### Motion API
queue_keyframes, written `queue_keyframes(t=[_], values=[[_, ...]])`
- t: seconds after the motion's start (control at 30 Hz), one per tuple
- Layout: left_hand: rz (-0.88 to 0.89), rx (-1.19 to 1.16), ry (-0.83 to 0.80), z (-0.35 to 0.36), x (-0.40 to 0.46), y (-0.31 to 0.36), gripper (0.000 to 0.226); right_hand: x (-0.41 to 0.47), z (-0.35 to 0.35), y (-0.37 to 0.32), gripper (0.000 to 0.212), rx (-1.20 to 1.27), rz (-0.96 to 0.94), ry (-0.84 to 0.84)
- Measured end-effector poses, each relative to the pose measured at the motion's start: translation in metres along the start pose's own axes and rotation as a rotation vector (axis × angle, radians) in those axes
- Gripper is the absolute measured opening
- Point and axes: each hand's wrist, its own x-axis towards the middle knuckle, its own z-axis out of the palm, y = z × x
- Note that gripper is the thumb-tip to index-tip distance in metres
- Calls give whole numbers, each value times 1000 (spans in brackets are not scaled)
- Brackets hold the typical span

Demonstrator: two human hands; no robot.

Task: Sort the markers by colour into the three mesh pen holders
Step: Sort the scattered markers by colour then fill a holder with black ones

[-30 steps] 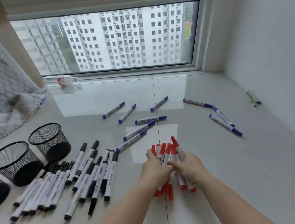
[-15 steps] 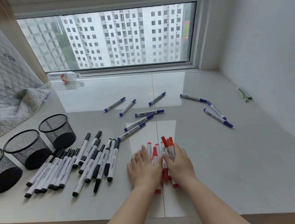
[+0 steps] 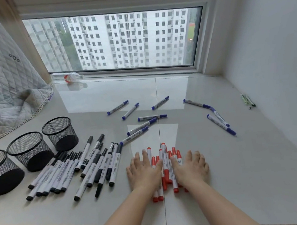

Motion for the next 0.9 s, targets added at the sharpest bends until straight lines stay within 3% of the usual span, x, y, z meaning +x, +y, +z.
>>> queue_keyframes(t=[0.13, 0.23, 0.33, 0.43, 0.57, 0.9], values=[[107, -127, 125, -26, 19, 3, 67, 20, -19, -5, 67, 105, -78, 115], [192, 50, 220, -52, 51, -1, 56, 45, -35, -14, 57, 57, -207, 176], [225, 284, 204, -65, 89, -4, 47, 78, -46, -31, 45, 10, -354, 207], [252, 446, 133, -63, 120, 0, 45, 115, -51, -55, 37, -51, -497, 183], [323, 551, 164, -54, 153, 7, 40, 161, -43, -87, 34, -126, -618, 145], [389, 476, 22, -51, 202, 6, 33, 230, -27, -129, 24, -161, -693, -82]])
